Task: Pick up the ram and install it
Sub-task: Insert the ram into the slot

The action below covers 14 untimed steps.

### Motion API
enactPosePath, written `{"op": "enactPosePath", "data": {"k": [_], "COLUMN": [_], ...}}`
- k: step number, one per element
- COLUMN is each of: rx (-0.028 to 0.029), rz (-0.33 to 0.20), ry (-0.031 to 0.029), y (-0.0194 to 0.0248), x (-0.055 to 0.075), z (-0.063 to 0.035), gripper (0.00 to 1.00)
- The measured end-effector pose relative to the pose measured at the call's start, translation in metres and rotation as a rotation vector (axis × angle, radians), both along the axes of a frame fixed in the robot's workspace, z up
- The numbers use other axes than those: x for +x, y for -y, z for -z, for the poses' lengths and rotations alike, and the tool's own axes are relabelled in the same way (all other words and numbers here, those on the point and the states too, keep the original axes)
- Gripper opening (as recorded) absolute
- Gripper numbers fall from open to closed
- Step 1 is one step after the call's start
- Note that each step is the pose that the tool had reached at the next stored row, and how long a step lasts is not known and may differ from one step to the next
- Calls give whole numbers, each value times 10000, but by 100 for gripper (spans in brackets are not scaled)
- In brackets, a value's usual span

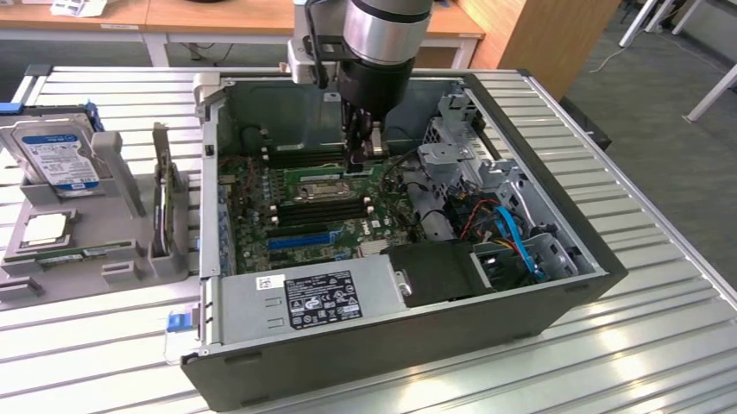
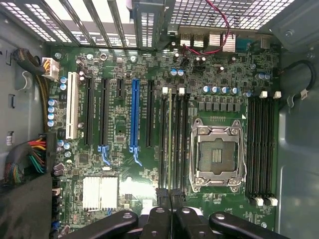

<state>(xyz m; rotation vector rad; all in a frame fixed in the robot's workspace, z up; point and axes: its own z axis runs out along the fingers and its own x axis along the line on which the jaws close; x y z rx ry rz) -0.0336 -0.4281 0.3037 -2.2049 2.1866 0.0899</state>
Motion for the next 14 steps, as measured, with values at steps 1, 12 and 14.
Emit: {"op": "enactPosePath", "data": {"k": [1, 12, 14], "rx": [0, -2, -2], "rz": [0, -2, -2], "ry": [0, 0, 0], "y": [0, 39, 39], "x": [0, -6, -8], "z": [0, 17, 21], "gripper": [11, 11, 11]}}
